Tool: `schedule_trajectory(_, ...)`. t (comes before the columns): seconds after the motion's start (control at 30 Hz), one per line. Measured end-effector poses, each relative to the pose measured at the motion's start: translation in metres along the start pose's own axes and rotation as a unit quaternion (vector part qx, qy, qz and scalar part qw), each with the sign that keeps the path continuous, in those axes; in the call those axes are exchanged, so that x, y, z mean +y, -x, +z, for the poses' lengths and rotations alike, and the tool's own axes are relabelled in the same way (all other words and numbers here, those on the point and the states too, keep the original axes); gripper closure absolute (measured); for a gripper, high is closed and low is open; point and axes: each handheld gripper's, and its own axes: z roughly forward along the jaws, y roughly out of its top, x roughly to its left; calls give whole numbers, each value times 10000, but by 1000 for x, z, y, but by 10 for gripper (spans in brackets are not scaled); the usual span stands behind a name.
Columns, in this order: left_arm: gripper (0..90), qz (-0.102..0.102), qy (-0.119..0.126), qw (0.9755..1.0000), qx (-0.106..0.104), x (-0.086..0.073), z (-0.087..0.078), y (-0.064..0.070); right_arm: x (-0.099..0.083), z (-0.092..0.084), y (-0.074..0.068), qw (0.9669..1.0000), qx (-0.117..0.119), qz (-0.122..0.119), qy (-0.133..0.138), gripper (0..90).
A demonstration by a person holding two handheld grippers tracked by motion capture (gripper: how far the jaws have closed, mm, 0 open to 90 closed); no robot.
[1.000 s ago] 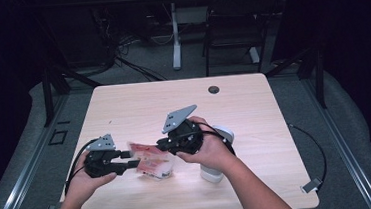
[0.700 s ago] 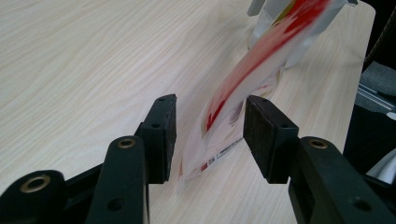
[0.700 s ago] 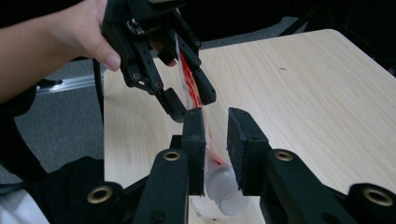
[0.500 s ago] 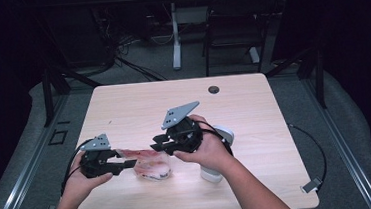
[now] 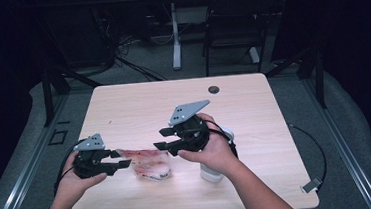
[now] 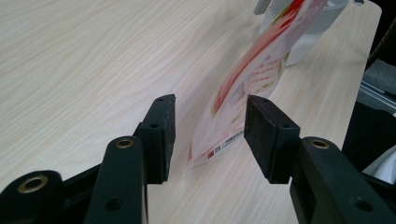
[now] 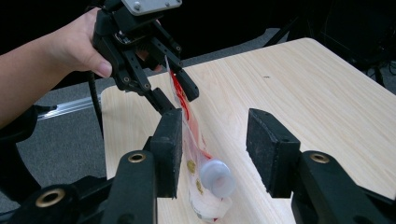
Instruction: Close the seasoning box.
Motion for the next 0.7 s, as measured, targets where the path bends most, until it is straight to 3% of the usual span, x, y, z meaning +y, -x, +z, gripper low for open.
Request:
schedule_trajectory(0.17, 539, -40, 44, 10000, 58, -1, -5, -2, -3, -8, -1, 9997, -231, -41, 58, 555)
schedule_trajectory(0.37, 537, -106, 117, 9998, 85, -2, -10, -4, -11, -18, 5, 9985, -438, 179, 258, 544)
schedule_trajectory(0.5, 536, -154, 151, 9997, 143, -3, -12, -5, -18, -24, 10, 9972, -658, 245, 258, 509)
schedule_trajectory(0.7, 536, -240, 224, 9993, 165, -6, -18, -9, -28, -31, 16, 9958, -800, 347, 269, 492)
